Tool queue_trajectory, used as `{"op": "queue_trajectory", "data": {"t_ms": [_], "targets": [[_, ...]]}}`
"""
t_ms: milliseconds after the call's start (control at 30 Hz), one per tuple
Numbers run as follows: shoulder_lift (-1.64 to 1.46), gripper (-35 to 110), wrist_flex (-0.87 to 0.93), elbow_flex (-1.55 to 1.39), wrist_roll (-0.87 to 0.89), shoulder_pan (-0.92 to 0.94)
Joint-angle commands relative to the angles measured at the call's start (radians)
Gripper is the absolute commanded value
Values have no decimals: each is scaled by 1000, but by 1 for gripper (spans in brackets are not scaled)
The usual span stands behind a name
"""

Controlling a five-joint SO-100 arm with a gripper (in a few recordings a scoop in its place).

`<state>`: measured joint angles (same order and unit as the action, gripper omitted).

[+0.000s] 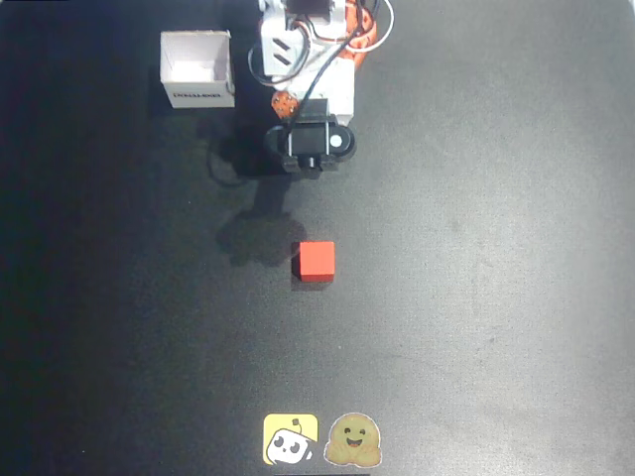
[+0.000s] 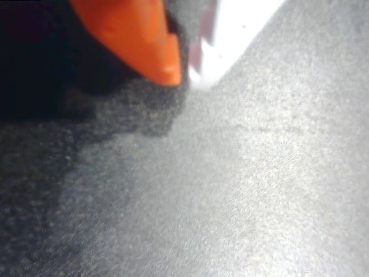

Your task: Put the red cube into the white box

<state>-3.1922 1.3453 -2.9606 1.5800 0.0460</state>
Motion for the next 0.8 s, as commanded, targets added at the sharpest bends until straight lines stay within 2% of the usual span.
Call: {"op": "queue_trajectory", "data": {"t_ms": [0,767], "targets": [[-5,1,3,6,6,2],[-5,1,2,6,25,2]]}}
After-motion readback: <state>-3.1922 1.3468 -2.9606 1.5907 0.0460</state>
